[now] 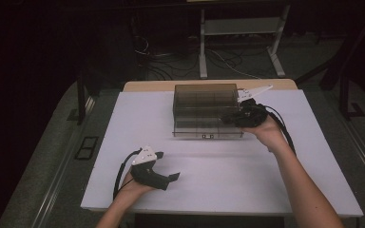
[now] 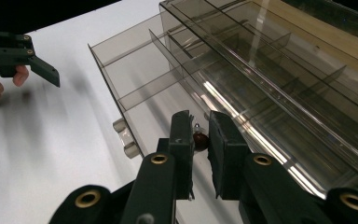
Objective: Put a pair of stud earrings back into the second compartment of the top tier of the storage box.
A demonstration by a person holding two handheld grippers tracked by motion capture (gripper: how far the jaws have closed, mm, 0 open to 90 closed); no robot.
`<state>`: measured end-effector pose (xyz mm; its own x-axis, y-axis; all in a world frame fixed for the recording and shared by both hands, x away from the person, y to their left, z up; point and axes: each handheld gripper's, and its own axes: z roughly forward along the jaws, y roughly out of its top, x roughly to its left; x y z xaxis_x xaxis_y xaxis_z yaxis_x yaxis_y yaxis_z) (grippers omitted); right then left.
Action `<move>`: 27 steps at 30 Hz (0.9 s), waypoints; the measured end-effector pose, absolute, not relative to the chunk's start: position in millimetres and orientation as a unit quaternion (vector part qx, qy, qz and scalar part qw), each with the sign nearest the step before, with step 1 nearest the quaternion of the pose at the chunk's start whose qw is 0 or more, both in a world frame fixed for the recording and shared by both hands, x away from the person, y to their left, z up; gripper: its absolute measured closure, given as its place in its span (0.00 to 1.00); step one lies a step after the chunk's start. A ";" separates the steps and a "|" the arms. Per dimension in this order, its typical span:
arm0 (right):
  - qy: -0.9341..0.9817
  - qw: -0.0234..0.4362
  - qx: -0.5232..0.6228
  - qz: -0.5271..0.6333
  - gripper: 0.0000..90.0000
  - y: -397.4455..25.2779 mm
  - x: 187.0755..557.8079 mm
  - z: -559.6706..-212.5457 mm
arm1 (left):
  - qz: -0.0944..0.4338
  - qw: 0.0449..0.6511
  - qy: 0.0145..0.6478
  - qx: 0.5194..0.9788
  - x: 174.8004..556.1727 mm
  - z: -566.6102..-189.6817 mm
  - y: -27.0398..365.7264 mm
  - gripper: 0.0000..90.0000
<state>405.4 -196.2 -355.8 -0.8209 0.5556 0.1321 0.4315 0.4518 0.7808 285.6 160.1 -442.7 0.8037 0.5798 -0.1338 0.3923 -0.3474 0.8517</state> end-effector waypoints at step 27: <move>0.861 0.058 0.282 0.420 0.87 -167.1 407.8 -372.3 | 0.095 0.486 0.293 0.818 284.7 -442.4 159.2 0.00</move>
